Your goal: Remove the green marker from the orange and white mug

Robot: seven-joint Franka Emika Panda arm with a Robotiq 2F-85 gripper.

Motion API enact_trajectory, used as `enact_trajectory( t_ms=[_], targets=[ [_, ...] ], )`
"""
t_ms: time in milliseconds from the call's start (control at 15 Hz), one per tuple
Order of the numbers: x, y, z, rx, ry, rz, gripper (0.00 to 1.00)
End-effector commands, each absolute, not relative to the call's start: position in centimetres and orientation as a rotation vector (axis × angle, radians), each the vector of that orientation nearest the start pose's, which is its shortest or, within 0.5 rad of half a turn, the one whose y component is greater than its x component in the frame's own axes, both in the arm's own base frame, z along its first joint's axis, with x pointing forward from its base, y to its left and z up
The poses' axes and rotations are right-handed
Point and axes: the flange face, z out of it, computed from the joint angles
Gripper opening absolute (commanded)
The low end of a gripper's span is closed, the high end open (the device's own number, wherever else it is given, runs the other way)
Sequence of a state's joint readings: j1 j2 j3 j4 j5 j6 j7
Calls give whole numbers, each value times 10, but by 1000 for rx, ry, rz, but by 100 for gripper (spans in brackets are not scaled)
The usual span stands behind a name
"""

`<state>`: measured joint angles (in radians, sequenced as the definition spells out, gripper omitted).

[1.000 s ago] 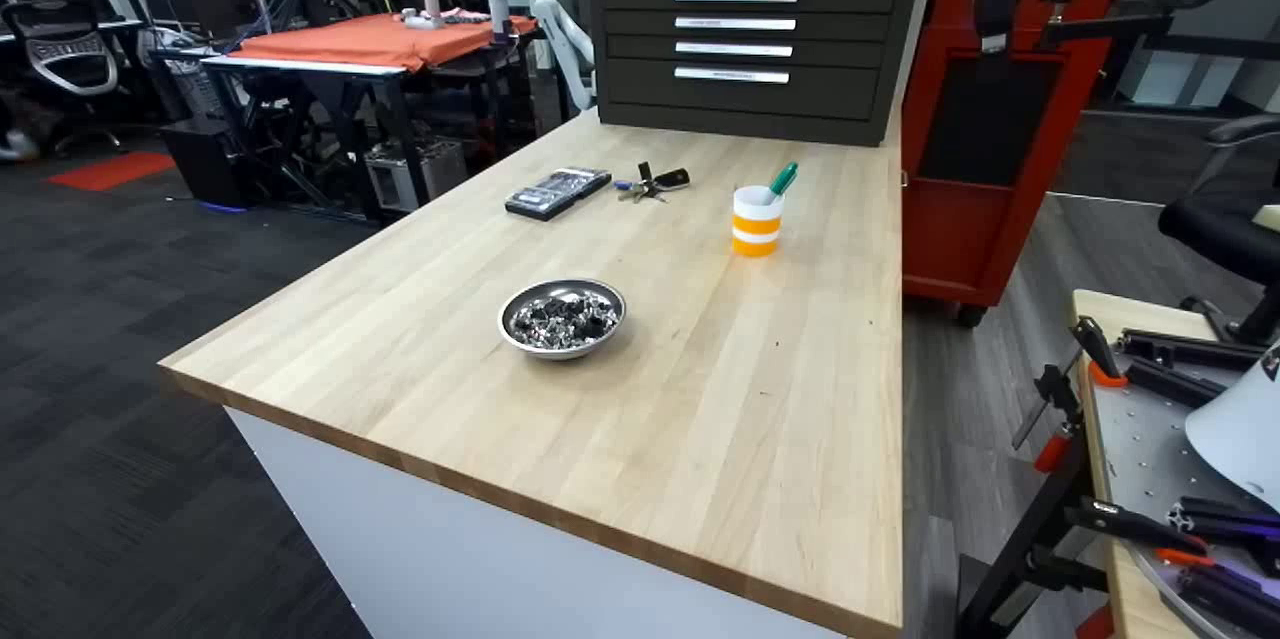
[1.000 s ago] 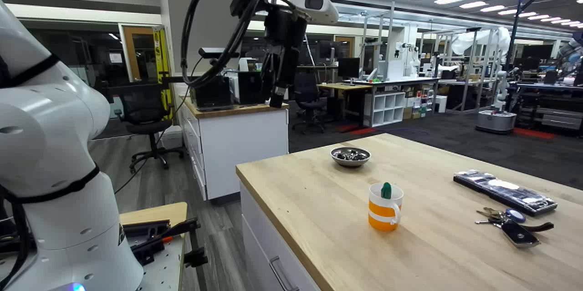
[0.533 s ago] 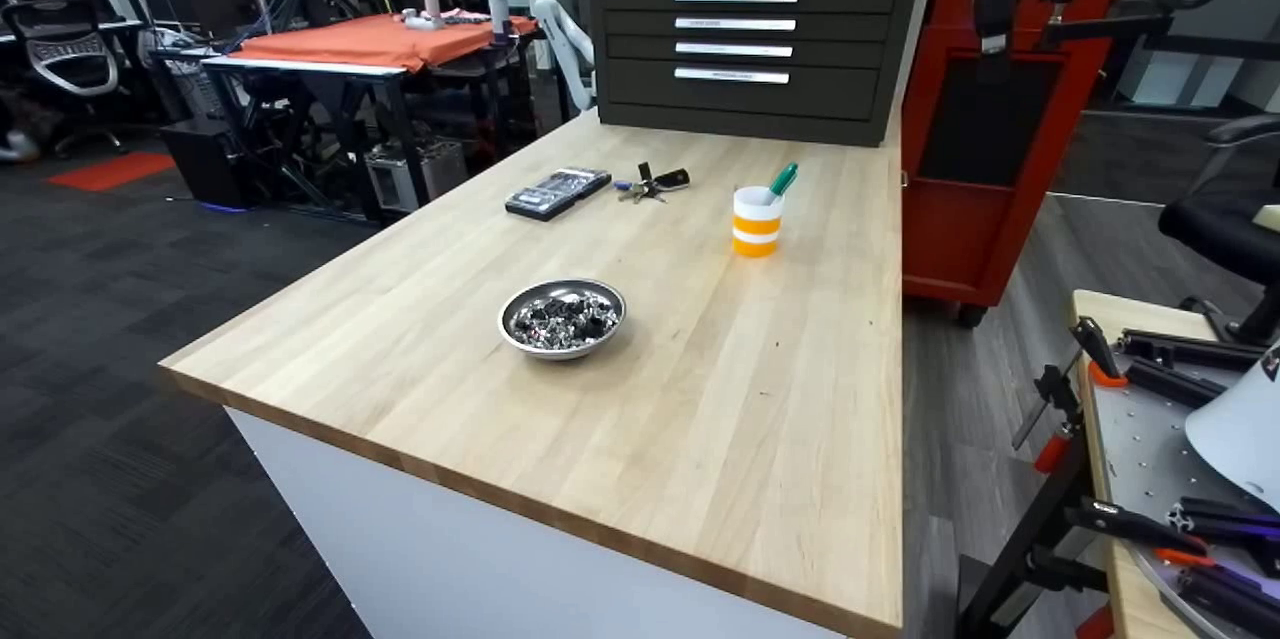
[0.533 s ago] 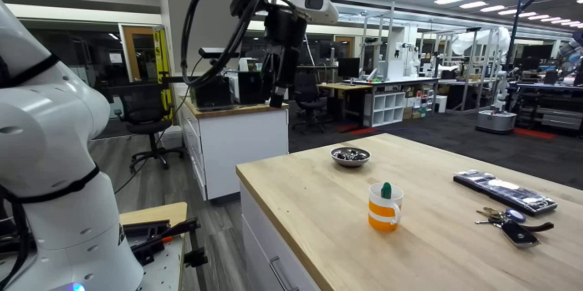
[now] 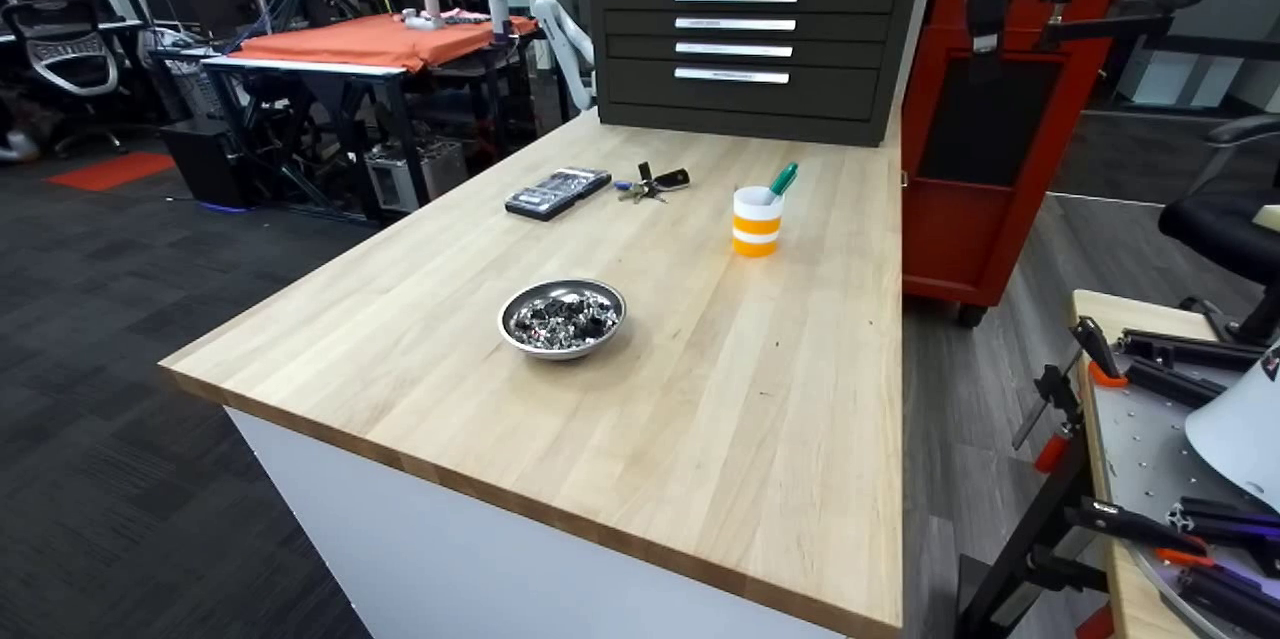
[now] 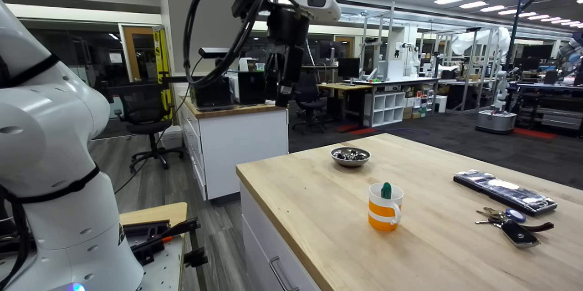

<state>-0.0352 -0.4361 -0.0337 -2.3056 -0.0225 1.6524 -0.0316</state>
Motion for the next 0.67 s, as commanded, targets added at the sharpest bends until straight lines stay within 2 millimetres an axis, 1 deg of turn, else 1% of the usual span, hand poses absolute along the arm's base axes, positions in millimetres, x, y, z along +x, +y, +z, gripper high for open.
enact_trajectory(
  t_ms=[0, 267, 600],
  targets=[
    [407, -37, 498, -3172, 17, 229, 100],
    [420, -50, 495, -3208, 19, 128, 100],
    [438, -76, 483, -3215, 24, 23, 100]
  ],
)
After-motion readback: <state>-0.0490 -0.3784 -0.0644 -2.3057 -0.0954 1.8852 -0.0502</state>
